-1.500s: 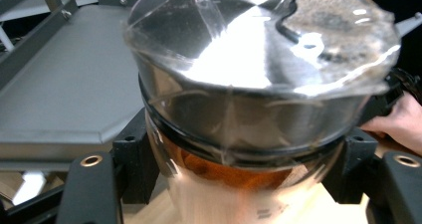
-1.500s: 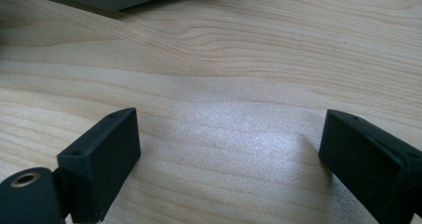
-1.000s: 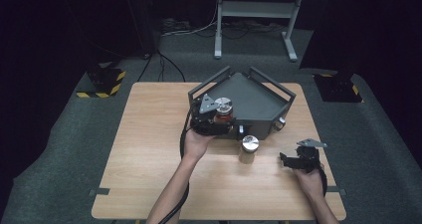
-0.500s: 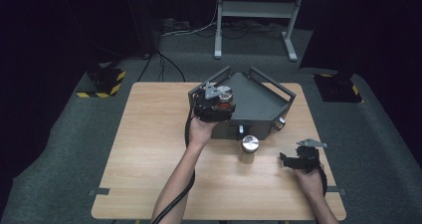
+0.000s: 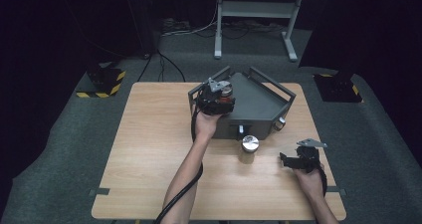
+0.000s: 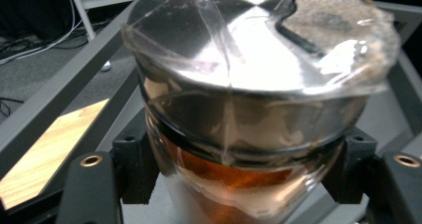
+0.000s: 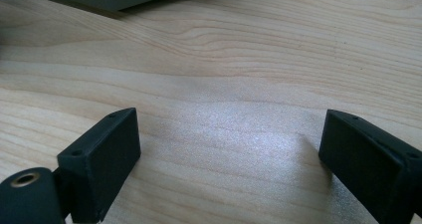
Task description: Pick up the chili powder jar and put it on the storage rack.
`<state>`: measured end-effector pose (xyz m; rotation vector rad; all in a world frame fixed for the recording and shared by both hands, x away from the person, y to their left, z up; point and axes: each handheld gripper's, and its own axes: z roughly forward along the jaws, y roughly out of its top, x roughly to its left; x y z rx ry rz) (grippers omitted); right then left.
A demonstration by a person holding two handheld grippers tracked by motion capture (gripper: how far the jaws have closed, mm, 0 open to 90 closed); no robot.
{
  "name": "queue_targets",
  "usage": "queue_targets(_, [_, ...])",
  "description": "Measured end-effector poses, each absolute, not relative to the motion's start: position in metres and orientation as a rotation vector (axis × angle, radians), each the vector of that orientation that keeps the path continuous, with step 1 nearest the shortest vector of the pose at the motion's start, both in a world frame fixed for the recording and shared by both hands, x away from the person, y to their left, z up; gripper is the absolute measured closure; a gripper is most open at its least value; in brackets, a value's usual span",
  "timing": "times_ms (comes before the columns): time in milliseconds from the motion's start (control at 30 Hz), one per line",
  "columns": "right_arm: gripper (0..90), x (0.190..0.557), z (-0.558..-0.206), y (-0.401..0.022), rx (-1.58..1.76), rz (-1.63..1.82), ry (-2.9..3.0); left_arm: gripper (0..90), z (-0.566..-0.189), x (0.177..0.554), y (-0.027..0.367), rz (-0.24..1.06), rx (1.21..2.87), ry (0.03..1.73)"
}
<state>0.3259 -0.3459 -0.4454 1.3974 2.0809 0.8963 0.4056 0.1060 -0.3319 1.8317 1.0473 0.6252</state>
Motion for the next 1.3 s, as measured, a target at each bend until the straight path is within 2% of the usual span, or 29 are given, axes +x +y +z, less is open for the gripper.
queue_targets(200, [9.2,0.326,-0.445,-0.346,1.397,0.896,2.081,30.3,-0.337,0.405,0.097,0.662,1.863,1.038])
queue_targets(1300, [9.2,0.326,-0.445,-0.346,1.397,0.896,2.081,30.1,-0.347,0.408,0.105,0.643,1.841,1.017])
